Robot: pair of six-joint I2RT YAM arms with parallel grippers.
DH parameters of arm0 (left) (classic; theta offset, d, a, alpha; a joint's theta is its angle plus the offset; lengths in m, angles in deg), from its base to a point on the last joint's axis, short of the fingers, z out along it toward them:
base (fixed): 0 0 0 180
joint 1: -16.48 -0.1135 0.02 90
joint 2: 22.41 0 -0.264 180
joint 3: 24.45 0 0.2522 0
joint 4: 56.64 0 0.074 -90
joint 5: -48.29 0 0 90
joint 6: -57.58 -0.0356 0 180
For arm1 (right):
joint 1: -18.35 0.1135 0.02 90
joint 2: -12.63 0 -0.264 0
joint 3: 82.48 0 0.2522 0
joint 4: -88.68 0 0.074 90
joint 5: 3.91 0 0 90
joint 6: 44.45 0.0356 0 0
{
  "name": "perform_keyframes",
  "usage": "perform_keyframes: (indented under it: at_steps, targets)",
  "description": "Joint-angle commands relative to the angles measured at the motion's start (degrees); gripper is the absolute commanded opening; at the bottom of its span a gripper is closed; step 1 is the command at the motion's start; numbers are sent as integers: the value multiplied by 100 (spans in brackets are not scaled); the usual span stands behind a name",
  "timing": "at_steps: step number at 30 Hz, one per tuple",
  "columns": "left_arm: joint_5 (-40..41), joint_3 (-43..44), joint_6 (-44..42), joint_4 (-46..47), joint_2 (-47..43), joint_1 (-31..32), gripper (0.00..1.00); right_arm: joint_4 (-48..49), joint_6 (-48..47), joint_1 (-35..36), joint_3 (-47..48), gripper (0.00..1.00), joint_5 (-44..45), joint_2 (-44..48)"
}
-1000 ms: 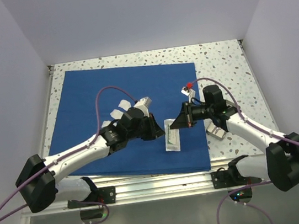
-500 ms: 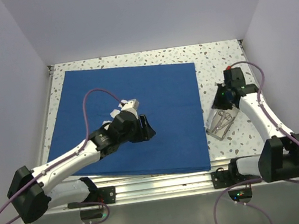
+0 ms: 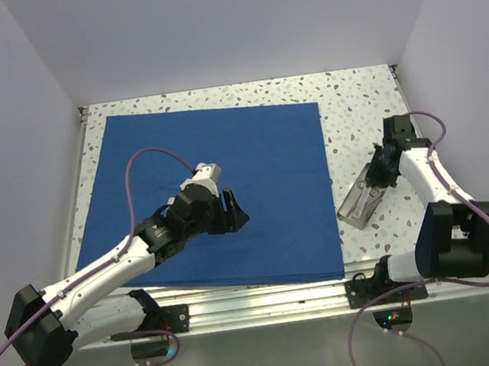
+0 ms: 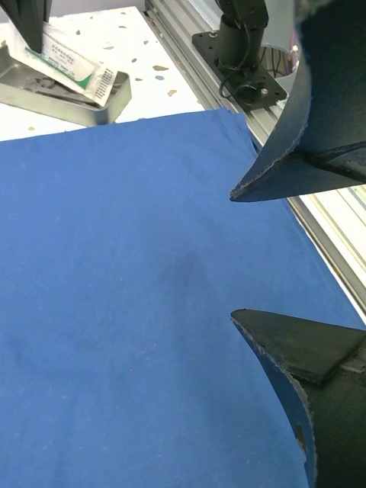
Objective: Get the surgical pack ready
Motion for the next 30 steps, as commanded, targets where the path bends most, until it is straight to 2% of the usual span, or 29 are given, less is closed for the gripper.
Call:
perform_keyframes:
  at_steps: [1,6,8,10,12,13,16,20,24,25,27,30]
  targets:
    - [-189,-128,-165,190,-96,-116,62,536,-103,-154,-83,0,-490,-230]
    - [-285,-260,-209,190,-254,-309,62,704,-129,-269,-57,2,-816,-565]
    - [-373,-269,-209,155,-289,-388,62,617,-147,-313,-56,16,-632,-617]
    - [-382,-286,-209,137,-315,-415,63,529,-199,-322,-4,35,-474,-609]
    - [-373,-304,-200,85,-333,-450,64,362,-261,-331,49,48,-245,-548]
    - [-365,-295,-200,32,-350,-450,66,274,-278,-331,58,60,-192,-495]
    - [-259,-278,-147,-143,-403,-503,68,160,-331,-322,110,74,-165,-197]
    - [179,-190,-138,-556,-473,-643,70,54,-340,-226,242,78,-367,76]
    - [584,-172,-42,-1057,-509,-950,68,194,-60,704,383,79,-534,357]
    - [698,-146,28,-1328,-465,-1021,68,273,11,1254,418,79,-595,340]
    - [1049,-23,273,-1654,-386,-1232,66,396,221,1863,436,79,-901,297]
    - [1340,30,599,-2051,-254,-1530,65,738,389,2322,392,77,-1184,208]
